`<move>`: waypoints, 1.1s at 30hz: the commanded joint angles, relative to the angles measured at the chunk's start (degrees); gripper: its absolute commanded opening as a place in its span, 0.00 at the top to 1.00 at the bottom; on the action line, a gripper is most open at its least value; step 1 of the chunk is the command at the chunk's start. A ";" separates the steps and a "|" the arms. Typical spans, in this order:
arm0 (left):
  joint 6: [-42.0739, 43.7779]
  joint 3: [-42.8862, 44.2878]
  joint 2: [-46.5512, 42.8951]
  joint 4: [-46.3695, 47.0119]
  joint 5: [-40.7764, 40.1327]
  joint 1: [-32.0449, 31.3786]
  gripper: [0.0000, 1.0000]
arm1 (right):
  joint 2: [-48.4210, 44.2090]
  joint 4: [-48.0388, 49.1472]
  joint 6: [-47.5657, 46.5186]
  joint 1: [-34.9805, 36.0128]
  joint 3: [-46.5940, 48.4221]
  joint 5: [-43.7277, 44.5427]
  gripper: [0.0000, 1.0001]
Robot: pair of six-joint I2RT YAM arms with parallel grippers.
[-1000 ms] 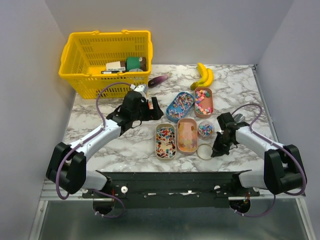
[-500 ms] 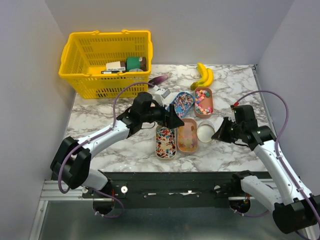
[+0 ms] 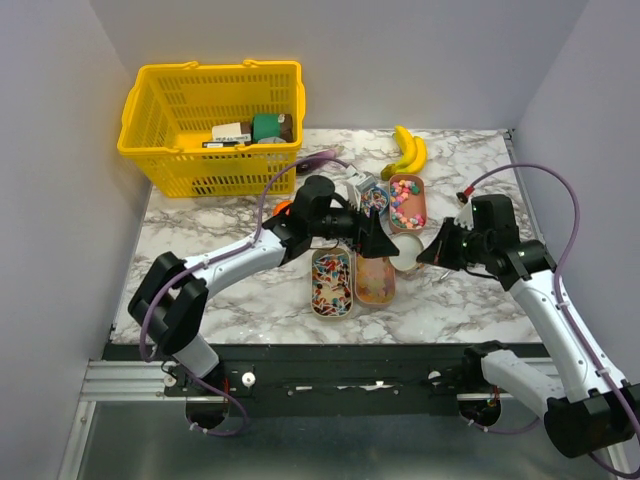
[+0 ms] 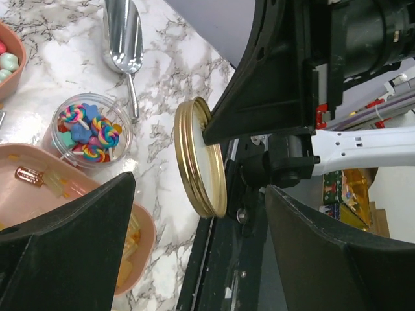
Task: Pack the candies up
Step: Pick up the bottle lid at the center of the board.
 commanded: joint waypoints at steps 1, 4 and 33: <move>3.79 5.41 3.76 -4.30 2.18 -1.44 0.13 | 1.40 2.51 -1.53 0.30 3.00 -2.58 0.99; 5.29 8.49 6.31 -7.47 1.57 -2.15 0.25 | 1.84 3.39 -1.53 0.30 3.61 -3.29 0.99; 34.21 11.94 -2.20 -15.58 -48.69 -11.20 0.74 | 13.00 -10.34 26.32 0.30 23.66 -3.45 0.39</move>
